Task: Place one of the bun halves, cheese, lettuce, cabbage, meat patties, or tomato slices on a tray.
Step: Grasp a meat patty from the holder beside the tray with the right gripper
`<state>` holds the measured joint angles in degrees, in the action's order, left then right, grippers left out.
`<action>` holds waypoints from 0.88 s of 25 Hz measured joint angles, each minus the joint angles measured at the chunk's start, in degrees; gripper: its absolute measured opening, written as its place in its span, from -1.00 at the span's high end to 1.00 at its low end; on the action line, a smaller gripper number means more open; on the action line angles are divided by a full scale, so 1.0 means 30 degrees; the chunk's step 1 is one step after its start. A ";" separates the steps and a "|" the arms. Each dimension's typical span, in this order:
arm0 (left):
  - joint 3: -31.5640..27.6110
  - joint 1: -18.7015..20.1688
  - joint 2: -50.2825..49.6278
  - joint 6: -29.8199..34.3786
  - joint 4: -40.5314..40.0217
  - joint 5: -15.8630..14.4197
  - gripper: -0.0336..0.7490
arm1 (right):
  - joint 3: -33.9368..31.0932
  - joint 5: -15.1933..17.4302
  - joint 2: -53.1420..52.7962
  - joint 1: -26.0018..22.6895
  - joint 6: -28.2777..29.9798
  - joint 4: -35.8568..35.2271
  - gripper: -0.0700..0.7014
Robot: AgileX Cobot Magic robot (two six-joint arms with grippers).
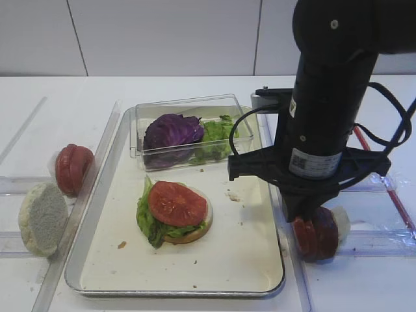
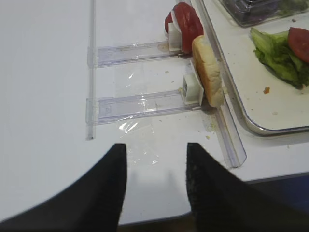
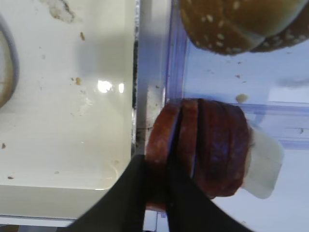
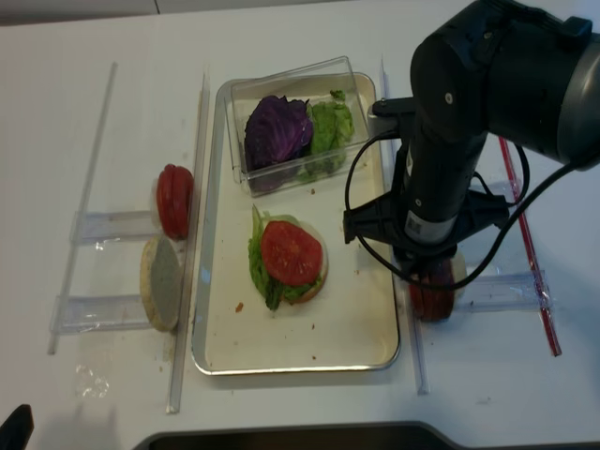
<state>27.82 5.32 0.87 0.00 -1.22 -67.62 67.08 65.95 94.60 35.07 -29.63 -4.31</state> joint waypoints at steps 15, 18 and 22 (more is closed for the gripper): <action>0.0000 0.0000 0.0000 0.0000 0.0000 0.0000 0.19 | 0.0000 0.0069 0.0000 0.0000 -0.0121 0.0149 0.54; 0.0000 0.0000 0.0000 0.0000 0.0000 0.0000 0.19 | 0.0000 0.0097 0.0000 0.0000 -0.0121 0.0149 0.54; 0.0000 0.0000 0.0000 0.0000 0.0000 0.0000 0.19 | 0.0000 0.0184 0.0000 0.0000 -0.0121 0.0149 0.54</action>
<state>27.82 5.32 0.87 0.00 -1.22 -67.62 67.08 66.50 94.60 35.07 -29.99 -3.87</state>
